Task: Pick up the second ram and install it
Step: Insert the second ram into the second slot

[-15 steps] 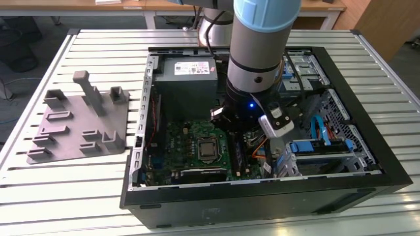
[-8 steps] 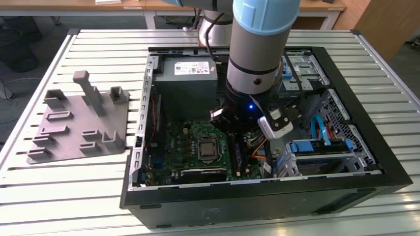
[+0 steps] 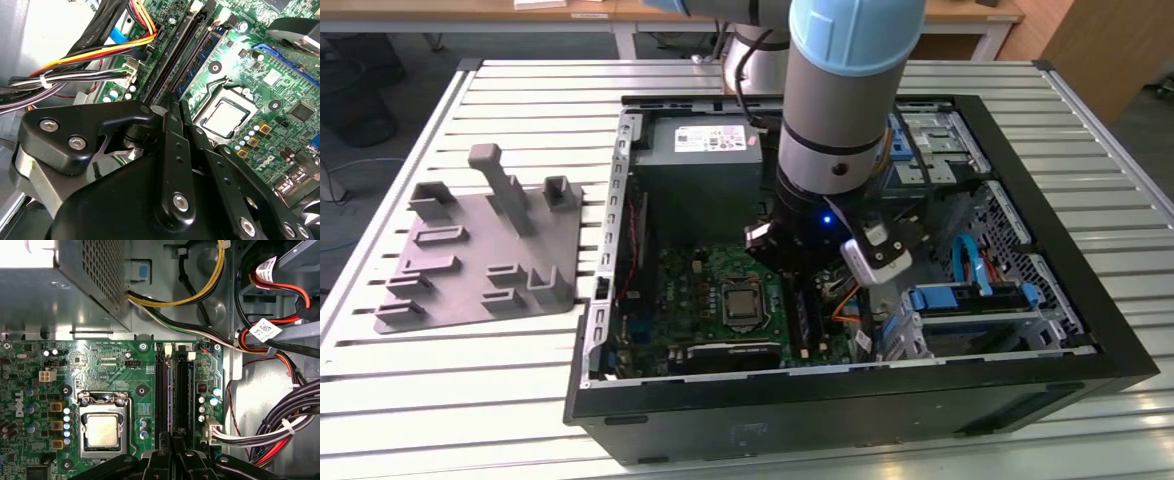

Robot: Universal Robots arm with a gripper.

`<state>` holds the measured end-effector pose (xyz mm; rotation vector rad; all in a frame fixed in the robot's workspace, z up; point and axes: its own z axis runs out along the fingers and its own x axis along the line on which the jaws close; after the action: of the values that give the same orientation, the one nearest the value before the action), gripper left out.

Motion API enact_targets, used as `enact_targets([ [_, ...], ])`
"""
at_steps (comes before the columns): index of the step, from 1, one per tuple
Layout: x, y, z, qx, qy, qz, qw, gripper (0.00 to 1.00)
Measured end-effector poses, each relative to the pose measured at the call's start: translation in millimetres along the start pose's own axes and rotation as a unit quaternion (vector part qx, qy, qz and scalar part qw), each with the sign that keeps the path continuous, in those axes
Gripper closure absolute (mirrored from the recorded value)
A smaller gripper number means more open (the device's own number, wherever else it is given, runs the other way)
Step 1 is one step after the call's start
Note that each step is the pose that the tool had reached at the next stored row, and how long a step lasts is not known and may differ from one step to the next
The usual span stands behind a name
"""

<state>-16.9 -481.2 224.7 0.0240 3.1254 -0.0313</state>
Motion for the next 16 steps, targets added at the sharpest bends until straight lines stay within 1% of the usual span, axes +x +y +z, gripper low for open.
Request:
enact_targets([
  [11, 0.4, 0.1, 4.7, 0.0000, 0.0000, 0.000, 1.0000, 0.87],
  [16, 0.4, 0.1, 5.2, 0.0000, 0.0000, 0.000, 1.0000, 0.87],
])
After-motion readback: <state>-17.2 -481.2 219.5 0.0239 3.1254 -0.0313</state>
